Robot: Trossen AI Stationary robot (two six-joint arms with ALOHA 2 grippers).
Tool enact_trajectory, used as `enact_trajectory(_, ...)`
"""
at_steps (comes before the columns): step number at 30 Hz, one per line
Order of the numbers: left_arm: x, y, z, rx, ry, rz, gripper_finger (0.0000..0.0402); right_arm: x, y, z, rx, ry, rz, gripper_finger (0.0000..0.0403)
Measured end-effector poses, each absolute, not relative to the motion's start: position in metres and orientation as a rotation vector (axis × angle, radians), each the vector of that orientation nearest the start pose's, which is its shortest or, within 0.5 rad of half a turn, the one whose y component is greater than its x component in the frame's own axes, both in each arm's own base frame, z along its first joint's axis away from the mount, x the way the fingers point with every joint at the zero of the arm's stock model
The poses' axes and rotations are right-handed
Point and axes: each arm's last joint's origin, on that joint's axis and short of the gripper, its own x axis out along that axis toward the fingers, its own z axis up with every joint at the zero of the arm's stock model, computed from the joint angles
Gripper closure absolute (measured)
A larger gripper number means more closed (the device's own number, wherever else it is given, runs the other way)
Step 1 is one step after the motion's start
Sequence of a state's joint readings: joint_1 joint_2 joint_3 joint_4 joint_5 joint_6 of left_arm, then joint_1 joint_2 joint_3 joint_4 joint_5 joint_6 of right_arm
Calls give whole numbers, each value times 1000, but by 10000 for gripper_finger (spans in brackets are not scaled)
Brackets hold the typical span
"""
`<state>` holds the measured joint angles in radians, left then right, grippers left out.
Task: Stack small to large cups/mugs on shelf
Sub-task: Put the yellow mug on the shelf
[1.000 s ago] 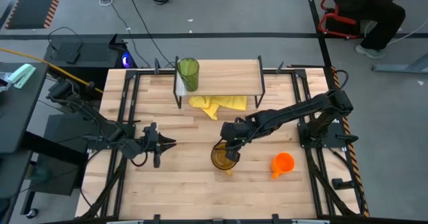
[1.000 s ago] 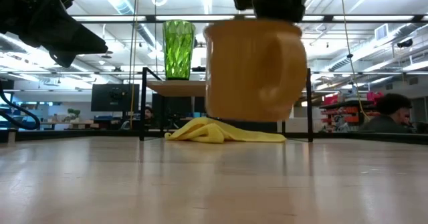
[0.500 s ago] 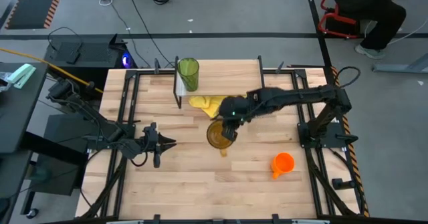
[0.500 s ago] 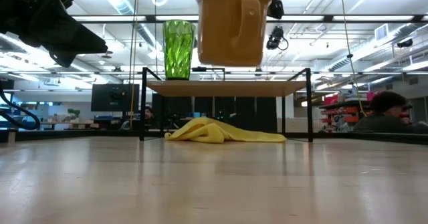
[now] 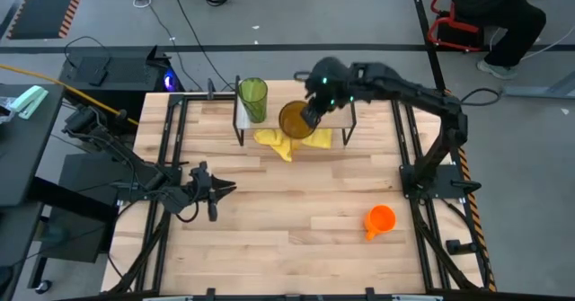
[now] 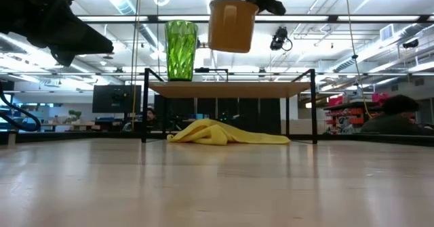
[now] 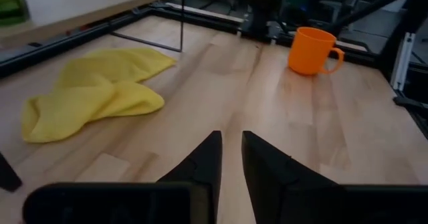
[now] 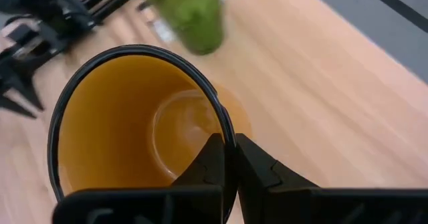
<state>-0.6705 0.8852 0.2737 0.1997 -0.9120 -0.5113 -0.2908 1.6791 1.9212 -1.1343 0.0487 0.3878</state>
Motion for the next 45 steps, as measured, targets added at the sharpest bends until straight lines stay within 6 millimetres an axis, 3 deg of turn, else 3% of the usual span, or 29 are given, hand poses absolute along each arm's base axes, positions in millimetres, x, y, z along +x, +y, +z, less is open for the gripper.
enact_trajectory(5, 144, -84, 182, -196, 206, 339, 344, 305, -132, 412, 508, 790, -501, 387)
enact_trajectory(11, 149, -82, 192, -128, 168, 365, 346, 301, -171, 404, 534, 774, -495, 387)
enact_trajectory(17, 154, -73, 193, -108, 165, 425, 348, 305, -193, 390, 540, 799, -493, 387)
enact_trajectory(31, 157, -63, 190, -111, 186, 484, 358, 318, -203, 370, 536, 853, -463, 387)
enact_trajectory(45, 157, -63, 189, -113, 191, 486, 364, 322, -204, 370, 520, 832, -438, 387)
